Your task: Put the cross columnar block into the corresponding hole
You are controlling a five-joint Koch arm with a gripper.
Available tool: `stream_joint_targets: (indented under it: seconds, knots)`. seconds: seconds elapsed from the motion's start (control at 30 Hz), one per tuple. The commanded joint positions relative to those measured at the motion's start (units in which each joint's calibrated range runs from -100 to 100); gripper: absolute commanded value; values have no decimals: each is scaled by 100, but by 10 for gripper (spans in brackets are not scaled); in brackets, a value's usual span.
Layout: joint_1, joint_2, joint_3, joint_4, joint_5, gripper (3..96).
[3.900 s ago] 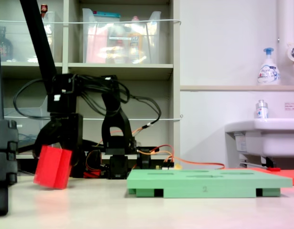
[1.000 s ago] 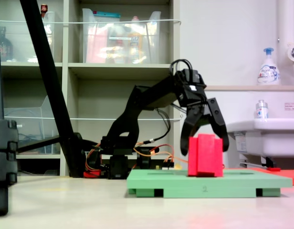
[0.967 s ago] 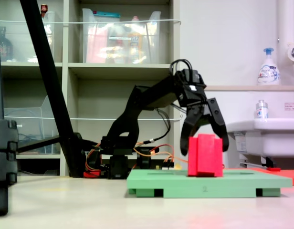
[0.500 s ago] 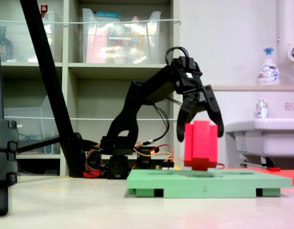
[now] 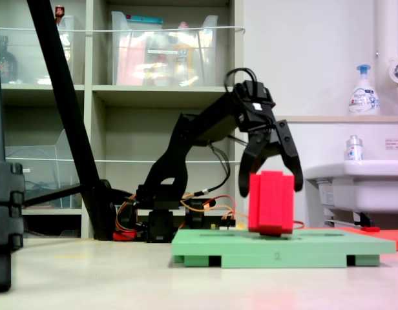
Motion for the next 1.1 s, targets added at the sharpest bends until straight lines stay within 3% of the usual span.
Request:
stream_joint_targets:
  seconds: [0.03,1.1]
  knots:
    - [-34,281,62,623,-15,342]
    - [-34,546,530,1075,-1299,403]
